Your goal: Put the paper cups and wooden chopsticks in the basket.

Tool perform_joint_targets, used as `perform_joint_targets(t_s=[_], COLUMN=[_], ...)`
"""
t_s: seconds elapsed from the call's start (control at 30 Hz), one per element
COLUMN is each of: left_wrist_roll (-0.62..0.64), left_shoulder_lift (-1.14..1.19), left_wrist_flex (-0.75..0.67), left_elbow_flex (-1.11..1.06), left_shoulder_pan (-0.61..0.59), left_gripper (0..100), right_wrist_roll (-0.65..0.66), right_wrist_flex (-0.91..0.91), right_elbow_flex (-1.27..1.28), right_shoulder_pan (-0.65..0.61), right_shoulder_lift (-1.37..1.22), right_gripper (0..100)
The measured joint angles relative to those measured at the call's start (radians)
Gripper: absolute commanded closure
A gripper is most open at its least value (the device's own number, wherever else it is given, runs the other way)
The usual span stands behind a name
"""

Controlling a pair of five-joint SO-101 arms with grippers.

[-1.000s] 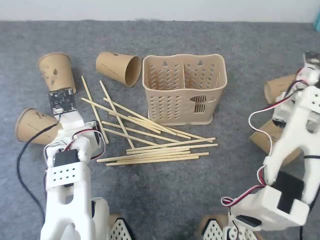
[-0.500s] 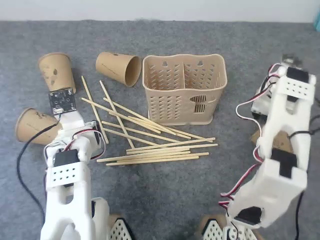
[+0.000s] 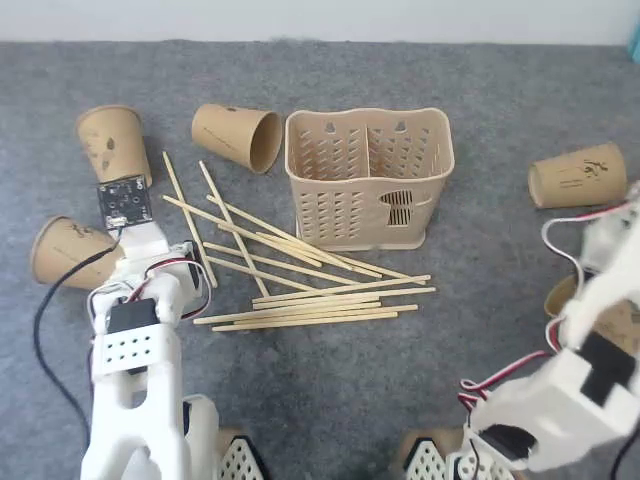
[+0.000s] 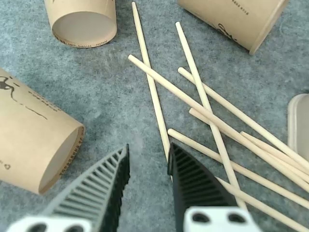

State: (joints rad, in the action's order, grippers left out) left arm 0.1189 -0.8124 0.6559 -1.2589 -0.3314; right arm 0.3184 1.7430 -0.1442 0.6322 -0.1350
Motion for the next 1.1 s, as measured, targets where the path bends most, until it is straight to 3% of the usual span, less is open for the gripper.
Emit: perform_joint_targets(t_s=[0.47,0.57,0.8,1.1], left_wrist_roll=[0.000,0.000,0.000,0.000], left_shoulder_lift=[0.000,0.000,0.000,0.000], left_wrist_flex=[0.000,0.000,0.000,0.000], left_elbow_flex=[0.000,0.000,0.000,0.000], left_shoulder_pan=[0.000,0.000,0.000,0.000], left_gripper=[88,87,87,87], right_wrist_roll=[0.353,0.368,0.410,0.417], right_wrist_flex=[0.003,0.003,0.011,0.012], right_elbow_flex=[0.000,-0.002,-0.083,-0.095], right_shoulder_pan=[0.436,0.451,0.450,0.525], right_shoulder_lift=[0.012,0.012,0.146,0.258], right_gripper=[98.6,98.0,85.4,84.8])
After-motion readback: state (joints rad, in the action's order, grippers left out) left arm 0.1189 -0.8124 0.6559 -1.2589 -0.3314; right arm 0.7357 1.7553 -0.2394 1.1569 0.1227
